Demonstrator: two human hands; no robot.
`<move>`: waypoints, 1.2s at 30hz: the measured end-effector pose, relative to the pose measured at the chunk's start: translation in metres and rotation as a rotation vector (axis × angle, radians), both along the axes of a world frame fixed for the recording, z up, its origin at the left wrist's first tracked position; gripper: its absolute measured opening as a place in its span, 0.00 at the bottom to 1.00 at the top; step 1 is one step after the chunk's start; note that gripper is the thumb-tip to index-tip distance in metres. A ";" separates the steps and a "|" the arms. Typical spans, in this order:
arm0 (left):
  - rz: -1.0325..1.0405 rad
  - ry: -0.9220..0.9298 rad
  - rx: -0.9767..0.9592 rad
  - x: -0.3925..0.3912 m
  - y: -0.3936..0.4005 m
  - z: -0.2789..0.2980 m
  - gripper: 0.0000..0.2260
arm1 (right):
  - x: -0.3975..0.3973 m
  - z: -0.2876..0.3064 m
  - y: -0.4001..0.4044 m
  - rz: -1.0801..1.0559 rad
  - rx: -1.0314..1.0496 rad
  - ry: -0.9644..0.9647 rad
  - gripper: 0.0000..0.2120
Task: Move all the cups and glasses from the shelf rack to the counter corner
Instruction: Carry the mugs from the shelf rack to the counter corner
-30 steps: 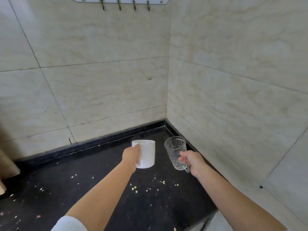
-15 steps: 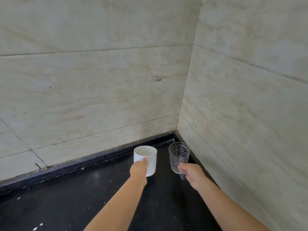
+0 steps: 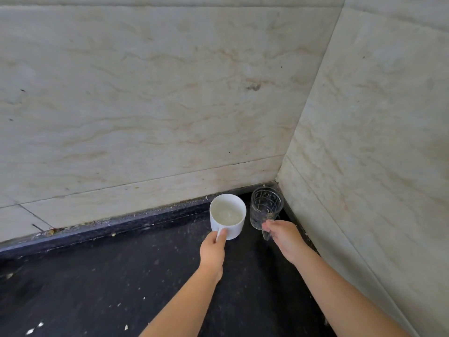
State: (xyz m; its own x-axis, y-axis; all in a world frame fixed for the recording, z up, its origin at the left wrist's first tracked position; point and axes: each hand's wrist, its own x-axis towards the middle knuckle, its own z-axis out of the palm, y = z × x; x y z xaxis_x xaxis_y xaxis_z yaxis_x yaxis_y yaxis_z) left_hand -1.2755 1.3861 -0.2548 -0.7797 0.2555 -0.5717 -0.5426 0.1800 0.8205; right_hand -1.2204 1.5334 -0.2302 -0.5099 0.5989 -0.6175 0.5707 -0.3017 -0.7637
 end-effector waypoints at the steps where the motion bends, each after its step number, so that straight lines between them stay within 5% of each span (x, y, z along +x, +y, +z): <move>1: -0.013 -0.006 -0.013 -0.001 -0.001 0.000 0.10 | 0.000 0.000 0.000 0.007 0.010 -0.010 0.15; 4: -0.054 0.013 -0.103 -0.006 -0.002 0.004 0.11 | 0.003 0.008 -0.007 0.141 0.210 -0.102 0.14; 9: -0.140 0.193 -0.372 -0.010 -0.026 0.025 0.13 | 0.020 0.031 -0.032 0.433 0.968 -0.338 0.16; 13: -0.274 0.427 -0.716 -0.002 -0.089 0.062 0.13 | 0.010 0.059 -0.084 0.747 1.181 -0.212 0.17; 17: -0.236 0.591 -1.055 0.020 -0.175 0.096 0.13 | -0.008 0.086 -0.160 1.073 1.256 0.057 0.20; 23: -0.020 0.512 -1.483 0.122 -0.357 0.150 0.14 | 0.028 0.124 -0.342 1.436 1.317 0.503 0.19; 36: 0.541 0.127 -1.743 0.487 -0.678 0.223 0.14 | 0.295 0.191 -0.727 1.811 1.223 1.135 0.18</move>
